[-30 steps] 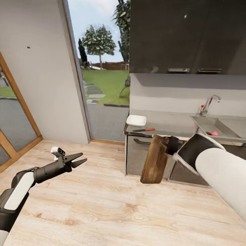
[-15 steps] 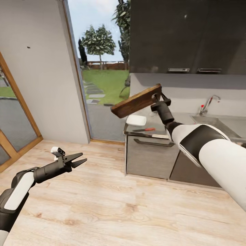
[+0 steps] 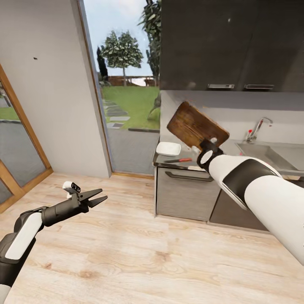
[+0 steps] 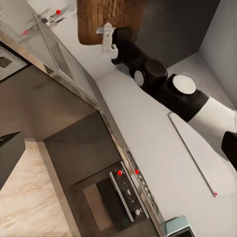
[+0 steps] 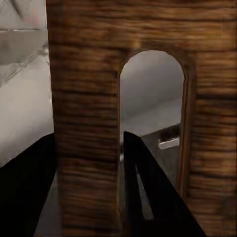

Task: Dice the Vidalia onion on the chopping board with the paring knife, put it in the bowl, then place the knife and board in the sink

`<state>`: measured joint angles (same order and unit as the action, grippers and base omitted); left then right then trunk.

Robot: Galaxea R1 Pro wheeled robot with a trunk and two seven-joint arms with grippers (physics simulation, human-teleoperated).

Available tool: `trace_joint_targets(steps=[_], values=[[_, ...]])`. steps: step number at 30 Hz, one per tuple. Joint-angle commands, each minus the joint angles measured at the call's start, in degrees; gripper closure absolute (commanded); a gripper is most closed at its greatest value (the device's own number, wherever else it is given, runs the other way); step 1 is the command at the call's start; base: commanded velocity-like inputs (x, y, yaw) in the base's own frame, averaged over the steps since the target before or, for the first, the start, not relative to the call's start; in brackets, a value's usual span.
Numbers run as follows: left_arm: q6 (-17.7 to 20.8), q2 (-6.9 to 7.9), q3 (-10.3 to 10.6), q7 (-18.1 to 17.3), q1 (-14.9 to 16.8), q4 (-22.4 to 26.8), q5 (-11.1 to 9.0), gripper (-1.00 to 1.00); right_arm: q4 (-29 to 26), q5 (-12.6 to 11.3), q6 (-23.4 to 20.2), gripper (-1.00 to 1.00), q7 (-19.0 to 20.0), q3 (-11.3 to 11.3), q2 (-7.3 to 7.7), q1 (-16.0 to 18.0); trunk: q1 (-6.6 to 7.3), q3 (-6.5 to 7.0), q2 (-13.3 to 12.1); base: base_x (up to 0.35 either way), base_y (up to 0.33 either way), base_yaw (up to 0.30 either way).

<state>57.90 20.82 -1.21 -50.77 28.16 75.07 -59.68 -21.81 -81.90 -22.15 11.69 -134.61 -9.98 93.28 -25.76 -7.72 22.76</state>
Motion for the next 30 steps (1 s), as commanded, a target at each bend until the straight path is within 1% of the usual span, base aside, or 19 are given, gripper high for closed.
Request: trace_joint_targets(steps=[1,2,3,5,6,7,8,9,11,12,14,15,20,23,24,25,27,29,30], values=[[0.2,0.01,0.0,-0.2,0.1,0.0,0.1,-1.00,1.2,-2.9,3.6,1.00,6.1,-0.4,-0.02,0.1,-0.03,-0.12,0.2,0.000,0.000,0.000],[0.2,0.01,0.0,-0.2,0.1,0.0,0.1,-1.00,1.4,-6.1,6.5,1.00,12.7,-0.4,-0.02,0.1,-0.03,-0.12,0.2,0.000,0.000,0.000],[0.2,0.01,0.0,-0.2,0.1,0.0,0.1,-1.00,1.7,-7.7,7.6,1.00,16.0,-0.4,-0.02,0.1,-0.03,-0.12,0.2,0.000,0.000,0.000],[0.2,0.01,0.0,-0.2,0.1,0.0,0.1,-1.00,4.1,-14.1,10.4,1.00,28.8,-0.4,-0.02,0.1,-0.03,-0.12,0.2,0.000,0.000,0.000],[0.2,0.01,0.0,-0.2,0.1,0.0,0.1,-1.00,4.8,-15.7,10.8,1.00,31.7,-0.4,-0.02,0.1,-0.03,-0.12,0.2,0.000,0.000,0.000],[0.2,0.01,0.0,-0.2,0.1,0.0,0.1,-1.00,6.2,-19.0,11.4,1.00,37.6,-0.4,-0.02,0.1,-0.03,-0.12,0.2,0.000,0.000,0.000],[0.2,0.01,0.0,-0.2,0.1,0.0,0.1,-1.00,7.9,-25.2,12.4,1.00,48.0,-0.4,-0.02,0.1,-0.03,-0.12,0.2,0.000,0.000,0.000],[0.2,0.01,0.0,-0.2,0.1,0.0,0.1,-1.00,8.4,-27.7,12.7,1.00,52.0,-0.4,-0.02,0.1,-0.03,-0.12,0.2,0.000,0.000,0.000],[0.2,0.01,0.0,-0.2,0.1,0.0,0.1,-1.00,9.1,-32.3,12.9,1.00,58.2,-0.4,-0.02,0.1,-0.03,-0.12,0.2,0.000,0.000,0.000],[0.2,0.01,0.0,-0.2,0.1,0.0,0.1,-1.00,9.2,-36.3,13.0,1.00,61.5,-0.4,-0.02,0.1,-0.03,-0.12,0.2,0.000,0.000,0.000],[0.2,0.04,0.0,-0.2,0.1,0.0,0.1,-1.00,9.2,-42.0,13.3,1.00,64.7,-0.4,-0.02,0.1,-0.03,-0.12,0.2,0.000,0.000,0.000],[0.2,0.06,0.0,-0.2,0.1,0.0,0.1,-1.00,9.2,-43.3,14.1,1.00,65.3,-0.4,-0.02,0.1,-0.03,-0.12,0.2,0.000,0.000,0.000],[0.2,0.15,0.0,-0.2,0.1,0.0,0.1,-1.00,8.8,-45.6,17.7,1.00,67.0,-0.4,-0.02,0.1,-0.03,-0.12,0.2,0.000,0.000,0.000],[0.2,0.24,0.0,-0.1,0.1,0.0,0.1,-1.00,7.5,-44.8,18.5,1.00,67.7,-0.4,-0.02,0.1,-0.03,-0.12,0.2,0.000,0.000,0.000],[0.2,0.35,0.0,-0.1,0.1,0.0,0.1,-1.00,6.9,-43.3,19.0,1.00,67.7,-0.4,-0.02,0.1,-0.03,-0.12,0.2,0.000,0.000,0.000],[0.2,0.48,0.0,-0.1,0.1,-0.1,0.2,-1.00,6.5,-41.0,20.3,1.00,67.8,-0.4,-0.02,0.1,-0.03,-0.12,0.2,0.000,0.000,0.000],[0.2,0.43,0.0,0.0,0.1,-0.3,0.2,-1.00,5.1,-35.7,24.5,1.00,67.8,-0.4,-0.02,0.1,-0.03,-0.12,0.2,0.000,0.000,0.000],[0.2,0.26,0.0,0.0,0.1,-0.4,0.2,-1.00,3.3,-32.4,29.1,1.00,67.8,-0.4,-0.02,0.1,-0.03,-0.12,0.2,0.000,0.000,0.000],[0.2,0.23,0.1,0.0,0.1,-0.4,0.2,-1.00,2.7,-31.7,32.6,1.00,67.8,-0.4,-0.02,0.1,-0.03,-0.12,0.2,0.000,0.000,0.000]])
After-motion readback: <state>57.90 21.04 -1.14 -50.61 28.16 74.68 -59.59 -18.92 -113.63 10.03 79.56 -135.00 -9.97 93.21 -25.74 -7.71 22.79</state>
